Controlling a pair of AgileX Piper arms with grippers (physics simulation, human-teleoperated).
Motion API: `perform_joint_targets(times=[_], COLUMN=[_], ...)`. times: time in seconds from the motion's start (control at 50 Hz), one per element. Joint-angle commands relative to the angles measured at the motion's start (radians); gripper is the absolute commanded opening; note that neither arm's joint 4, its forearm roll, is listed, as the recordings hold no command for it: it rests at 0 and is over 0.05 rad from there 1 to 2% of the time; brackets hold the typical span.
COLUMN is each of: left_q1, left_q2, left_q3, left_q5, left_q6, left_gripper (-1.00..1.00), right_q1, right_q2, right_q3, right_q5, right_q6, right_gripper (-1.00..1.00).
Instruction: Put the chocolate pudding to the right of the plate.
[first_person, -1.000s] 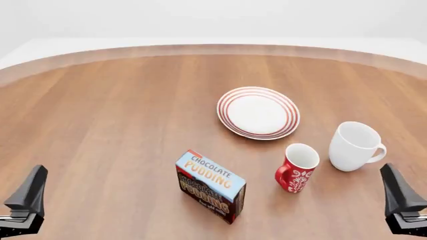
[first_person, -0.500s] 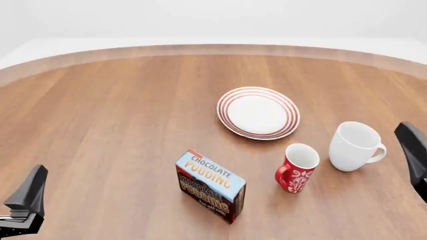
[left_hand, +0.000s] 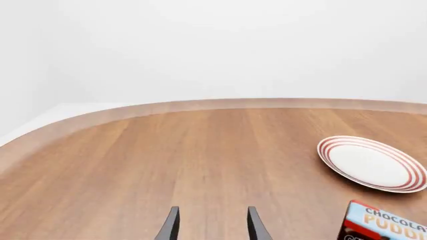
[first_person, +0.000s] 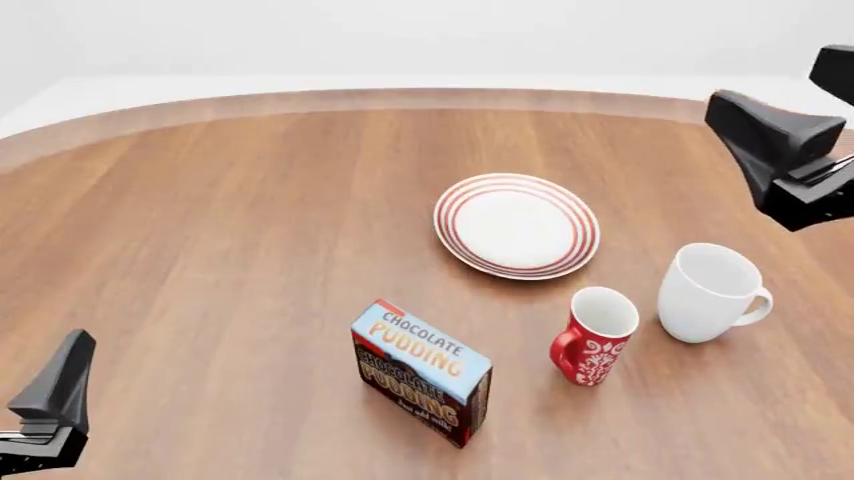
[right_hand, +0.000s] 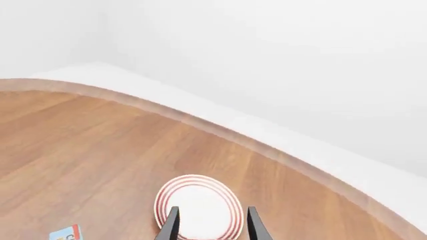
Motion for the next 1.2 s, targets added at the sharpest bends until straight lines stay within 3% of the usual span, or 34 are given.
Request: perform_joint_targets(times=[0.02, 0.24, 0.26, 0.28, 0.3, 0.32, 0.34, 0.36, 0.4, 0.42, 0.44, 0.46, 0.54, 0.64, 0.76, 0.8, 1.2], left_q1=[0.0, 0.0, 0.0, 0.0, 0.0, 0.0, 0.0, 0.0, 0.0, 0.0, 0.0, 0.0, 0.0, 0.0, 0.0, 0.0, 0.0], left_q2=[0.0, 0.0, 0.0, 0.0, 0.0, 0.0, 0.0, 0.0, 0.0, 0.0, 0.0, 0.0, 0.0, 0.0, 0.0, 0.0, 0.0], left_q3=[0.0, 0.0, 0.0, 0.0, 0.0, 0.0, 0.0, 0.0, 0.0, 0.0, 0.0, 0.0, 0.0, 0.0, 0.0, 0.0, 0.0], left_q5=[0.0, 0.0, 0.0, 0.0, 0.0, 0.0, 0.0, 0.0, 0.0, 0.0, 0.0, 0.0, 0.0, 0.0, 0.0, 0.0, 0.0], left_q6=[0.0, 0.0, 0.0, 0.0, 0.0, 0.0, 0.0, 0.0, 0.0, 0.0, 0.0, 0.0, 0.0, 0.0, 0.0, 0.0, 0.0], left_gripper=[1.0, 1.0, 1.0, 1.0, 1.0, 1.0, 1.0, 1.0, 1.0, 1.0, 1.0, 1.0, 1.0, 1.0, 1.0, 1.0, 1.0], right_q1=[0.072, 0.109, 0.116, 0.149, 0.157, 0.164, 0.175, 0.181, 0.163, 0.224, 0.195, 0.21, 0.246, 0.255, 0.31, 0.348, 0.464], right_q2=[0.086, 0.146, 0.124, -0.037, 0.072, 0.129, 0.111, 0.022, 0.02, -0.044, -0.079, 0.013, 0.094, 0.038, 0.045, 0.088, 0.209], right_q3=[-0.093, -0.131, -0.125, -0.148, -0.132, -0.13, -0.142, -0.166, -0.175, -0.265, -0.227, -0.196, -0.176, -0.148, -0.146, -0.153, -0.117], right_q5=[0.026, 0.047, 0.065, 0.226, 0.098, 0.044, 0.102, 0.223, 0.249, 0.481, 0.373, 0.29, 0.228, 0.24, 0.245, 0.237, 0.156], right_q6=[-0.067, -0.108, -0.129, -0.144, -0.143, -0.151, -0.149, -0.142, -0.142, -0.097, -0.151, -0.14, -0.121, -0.129, -0.1, -0.076, -0.03], right_gripper=[1.0, 1.0, 1.0, 1.0, 1.0, 1.0, 1.0, 1.0, 1.0, 1.0, 1.0, 1.0, 1.0, 1.0, 1.0, 1.0, 1.0])
